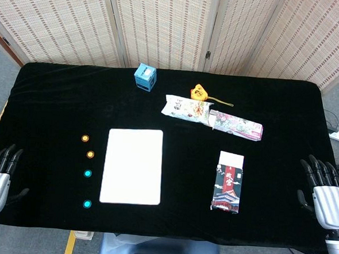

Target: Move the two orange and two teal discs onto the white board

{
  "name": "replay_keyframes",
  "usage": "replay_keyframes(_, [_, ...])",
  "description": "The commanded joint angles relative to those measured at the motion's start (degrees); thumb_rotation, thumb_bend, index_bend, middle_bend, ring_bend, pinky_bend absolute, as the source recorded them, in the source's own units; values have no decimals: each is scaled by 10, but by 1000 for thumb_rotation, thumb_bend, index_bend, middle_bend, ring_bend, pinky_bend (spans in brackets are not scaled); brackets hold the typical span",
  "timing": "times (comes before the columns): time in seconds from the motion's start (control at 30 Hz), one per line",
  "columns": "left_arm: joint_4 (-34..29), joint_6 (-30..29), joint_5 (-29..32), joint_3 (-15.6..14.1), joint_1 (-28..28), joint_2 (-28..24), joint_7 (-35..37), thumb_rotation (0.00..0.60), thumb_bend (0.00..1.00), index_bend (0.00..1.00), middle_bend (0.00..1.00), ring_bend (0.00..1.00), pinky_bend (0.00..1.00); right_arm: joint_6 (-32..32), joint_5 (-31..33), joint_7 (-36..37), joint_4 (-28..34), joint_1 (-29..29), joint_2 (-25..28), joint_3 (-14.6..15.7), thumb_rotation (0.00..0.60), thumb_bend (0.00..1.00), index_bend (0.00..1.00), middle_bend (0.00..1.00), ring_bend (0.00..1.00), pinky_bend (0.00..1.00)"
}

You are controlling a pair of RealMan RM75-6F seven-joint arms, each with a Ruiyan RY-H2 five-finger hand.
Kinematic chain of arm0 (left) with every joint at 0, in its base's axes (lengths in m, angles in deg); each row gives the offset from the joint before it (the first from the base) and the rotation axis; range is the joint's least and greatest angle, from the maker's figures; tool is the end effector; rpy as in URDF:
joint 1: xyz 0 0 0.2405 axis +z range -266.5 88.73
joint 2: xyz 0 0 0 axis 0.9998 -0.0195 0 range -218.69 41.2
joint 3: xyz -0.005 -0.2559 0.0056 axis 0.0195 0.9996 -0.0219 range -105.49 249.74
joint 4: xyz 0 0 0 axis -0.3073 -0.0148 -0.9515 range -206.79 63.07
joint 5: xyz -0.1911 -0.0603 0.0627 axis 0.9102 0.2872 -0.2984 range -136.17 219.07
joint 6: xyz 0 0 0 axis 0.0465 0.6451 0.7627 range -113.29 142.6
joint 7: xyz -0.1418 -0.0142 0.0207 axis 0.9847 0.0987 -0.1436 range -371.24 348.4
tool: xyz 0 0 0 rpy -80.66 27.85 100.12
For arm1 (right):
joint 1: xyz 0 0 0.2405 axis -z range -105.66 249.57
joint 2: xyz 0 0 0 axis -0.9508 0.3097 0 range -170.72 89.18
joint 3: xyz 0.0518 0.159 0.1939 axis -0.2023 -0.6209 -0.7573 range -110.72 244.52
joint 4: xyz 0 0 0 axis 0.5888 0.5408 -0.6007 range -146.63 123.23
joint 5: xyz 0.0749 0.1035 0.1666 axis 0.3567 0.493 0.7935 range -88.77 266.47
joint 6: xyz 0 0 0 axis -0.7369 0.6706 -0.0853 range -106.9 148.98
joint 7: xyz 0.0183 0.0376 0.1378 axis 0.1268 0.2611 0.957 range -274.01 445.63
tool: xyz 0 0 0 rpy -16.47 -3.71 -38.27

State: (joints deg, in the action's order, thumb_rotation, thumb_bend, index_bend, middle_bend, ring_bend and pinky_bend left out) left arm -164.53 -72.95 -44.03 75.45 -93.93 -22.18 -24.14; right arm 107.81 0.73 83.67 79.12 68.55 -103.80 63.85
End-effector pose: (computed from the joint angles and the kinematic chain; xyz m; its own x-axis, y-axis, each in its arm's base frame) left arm -0.3037 0.1831 0.1523 0.5464 -0.0474 0.8362 0.8372 0.0040 -0.5469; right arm -0.3151 -0.1741 0.1701 0.4718 0.0238 0.8814 -0.8812 -0.0207 0.4722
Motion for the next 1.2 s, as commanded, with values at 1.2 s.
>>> replay_keyframes(1.2, [141, 249, 62, 87, -212, 46, 118, 600, 416, 351, 171, 106, 0, 14, -11, 19, 0, 8, 8, 2, 600, 475, 0, 0, 2, 0])
